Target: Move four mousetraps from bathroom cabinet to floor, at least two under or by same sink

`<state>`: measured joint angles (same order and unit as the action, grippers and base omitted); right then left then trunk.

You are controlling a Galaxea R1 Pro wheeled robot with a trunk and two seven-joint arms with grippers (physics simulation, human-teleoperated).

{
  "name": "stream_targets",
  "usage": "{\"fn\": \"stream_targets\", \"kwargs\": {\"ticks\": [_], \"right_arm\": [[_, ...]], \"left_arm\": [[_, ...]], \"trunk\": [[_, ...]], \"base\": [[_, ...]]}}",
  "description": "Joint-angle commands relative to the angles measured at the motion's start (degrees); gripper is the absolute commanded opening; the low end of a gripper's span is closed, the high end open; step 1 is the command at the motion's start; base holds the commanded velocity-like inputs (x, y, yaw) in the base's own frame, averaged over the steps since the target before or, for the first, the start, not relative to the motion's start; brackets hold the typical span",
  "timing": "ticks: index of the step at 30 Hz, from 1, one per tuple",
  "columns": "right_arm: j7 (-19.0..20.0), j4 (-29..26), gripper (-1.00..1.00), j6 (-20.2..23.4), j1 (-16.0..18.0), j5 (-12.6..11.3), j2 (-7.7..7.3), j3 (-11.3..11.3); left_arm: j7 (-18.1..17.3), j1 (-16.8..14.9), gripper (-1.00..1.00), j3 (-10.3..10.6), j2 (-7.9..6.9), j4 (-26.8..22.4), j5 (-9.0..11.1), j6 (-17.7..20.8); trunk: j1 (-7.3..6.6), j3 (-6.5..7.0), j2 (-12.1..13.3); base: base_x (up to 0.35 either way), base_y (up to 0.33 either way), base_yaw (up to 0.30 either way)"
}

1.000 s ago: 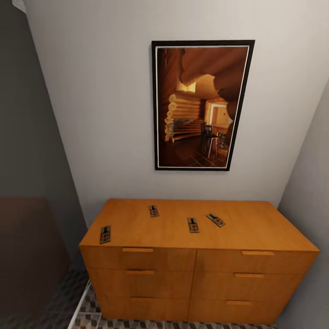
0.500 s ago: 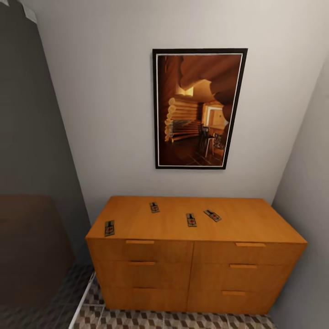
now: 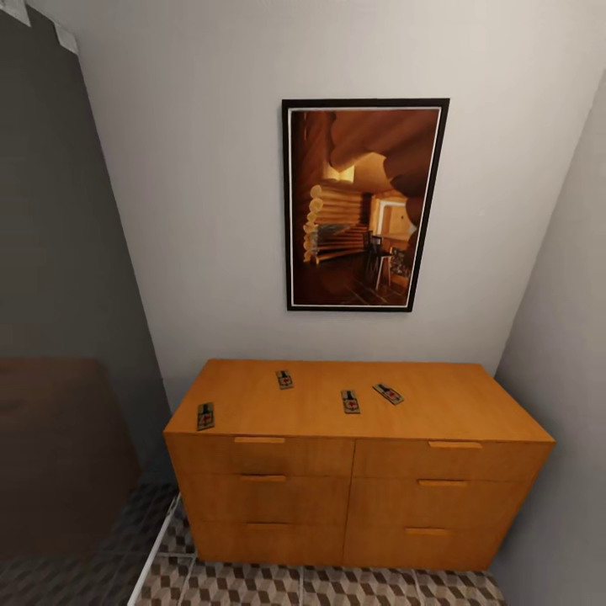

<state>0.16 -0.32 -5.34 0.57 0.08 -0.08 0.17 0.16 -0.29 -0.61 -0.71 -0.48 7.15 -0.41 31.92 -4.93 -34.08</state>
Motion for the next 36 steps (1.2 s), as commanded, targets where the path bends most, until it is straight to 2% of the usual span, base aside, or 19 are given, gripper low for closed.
{"fn": "stream_targets", "kwargs": {"ticks": [1,23,28,36], "right_arm": [[0.02,0.05,1.00,-0.20,0.05,0.01,-0.01,0.01],[0.02,0.05,1.00,-0.39,0.05,0.01,-0.03,0.07],[0.02,0.11,1.00,-0.44,0.05,0.02,-0.08,0.09],[0.03,0.19,1.00,-0.46,0.05,0.05,-0.11,0.09]], "left_arm": [[0.02,-0.04,1.00,-0.01,0.00,-0.01,0.49,-0.06],[0.02,-0.05,1.00,-0.14,-0.06,-0.05,0.49,-0.10],[0.02,-0.05,1.00,-0.94,-0.08,-0.05,0.49,-0.11],[0.02,-0.05,1.00,-1.78,-0.08,-0.05,0.49,-0.10]], "trunk": [[-0.21,0.09,0.33],[-5.04,4.04,9.16],[-6.14,4.93,11.16],[-6.14,4.93,11.16]], "base": [[-0.005,0.000,0.000],[-0.001,0.000,0.000],[0.000,0.000,0.000],[0.000,0.000,0.000]]}}
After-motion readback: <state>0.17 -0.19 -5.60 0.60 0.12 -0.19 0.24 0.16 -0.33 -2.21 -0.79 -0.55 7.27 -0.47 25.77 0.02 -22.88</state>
